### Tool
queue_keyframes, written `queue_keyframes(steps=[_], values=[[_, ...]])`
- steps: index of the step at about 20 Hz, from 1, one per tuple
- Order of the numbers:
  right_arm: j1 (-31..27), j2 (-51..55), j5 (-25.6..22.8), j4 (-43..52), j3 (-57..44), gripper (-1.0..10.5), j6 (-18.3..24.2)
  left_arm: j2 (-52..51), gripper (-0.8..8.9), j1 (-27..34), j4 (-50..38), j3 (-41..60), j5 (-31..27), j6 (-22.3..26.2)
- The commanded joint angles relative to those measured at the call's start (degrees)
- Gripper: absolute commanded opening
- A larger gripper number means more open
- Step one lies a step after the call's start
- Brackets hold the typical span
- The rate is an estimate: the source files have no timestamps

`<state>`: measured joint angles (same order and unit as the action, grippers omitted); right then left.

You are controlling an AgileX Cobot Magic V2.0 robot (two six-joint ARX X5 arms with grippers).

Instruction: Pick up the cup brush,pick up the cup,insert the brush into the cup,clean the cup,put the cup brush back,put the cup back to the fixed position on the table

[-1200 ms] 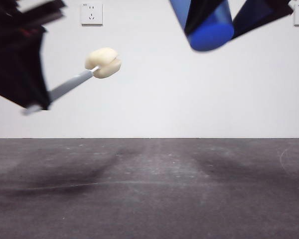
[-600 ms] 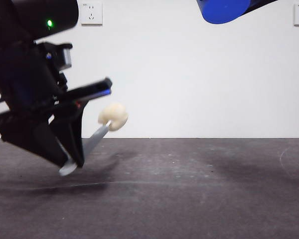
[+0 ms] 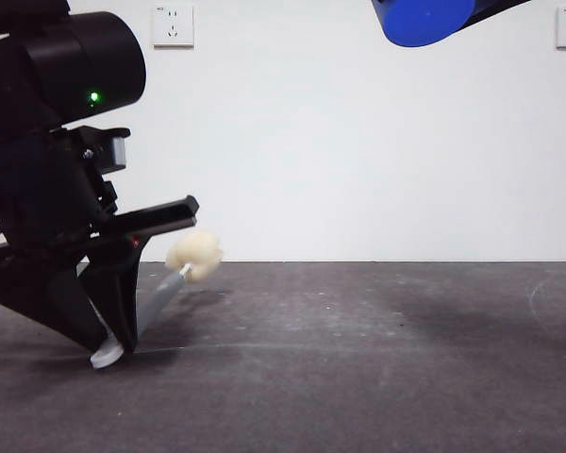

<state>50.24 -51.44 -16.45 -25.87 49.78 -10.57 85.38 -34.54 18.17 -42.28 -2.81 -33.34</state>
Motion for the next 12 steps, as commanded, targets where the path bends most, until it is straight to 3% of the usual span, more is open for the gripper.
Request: queue_keyframes(steps=[1, 8, 9, 11, 12], values=[[0.09, 0.09, 0.07, 0.46, 0.0, -0.2, -0.59, 2.34, -0.08, 0.2, -0.17, 0.24, 0.31, 1.64], [0.13, 0.09, 0.04, -0.44, 0.0, -0.2, -0.57, 4.63, 0.13, 0.2, 0.09, 0.22, 1.99, 1.62], [0.13, 0.09, 0.04, -0.52, 0.0, -0.2, -0.57, 4.63, 1.01, 0.2, 0.85, 0.22, 3.48, 1.64], [0.13, 0.09, 0.04, -0.42, 0.0, -0.2, -0.59, 4.61, 3.92, 0.17, 1.64, 0.22, 5.25, 1.64], [0.13, 0.09, 0.04, -0.44, 0.0, -0.2, -0.59, 4.52, 4.46, 0.17, 1.86, 0.2, 6.43, 1.64]])
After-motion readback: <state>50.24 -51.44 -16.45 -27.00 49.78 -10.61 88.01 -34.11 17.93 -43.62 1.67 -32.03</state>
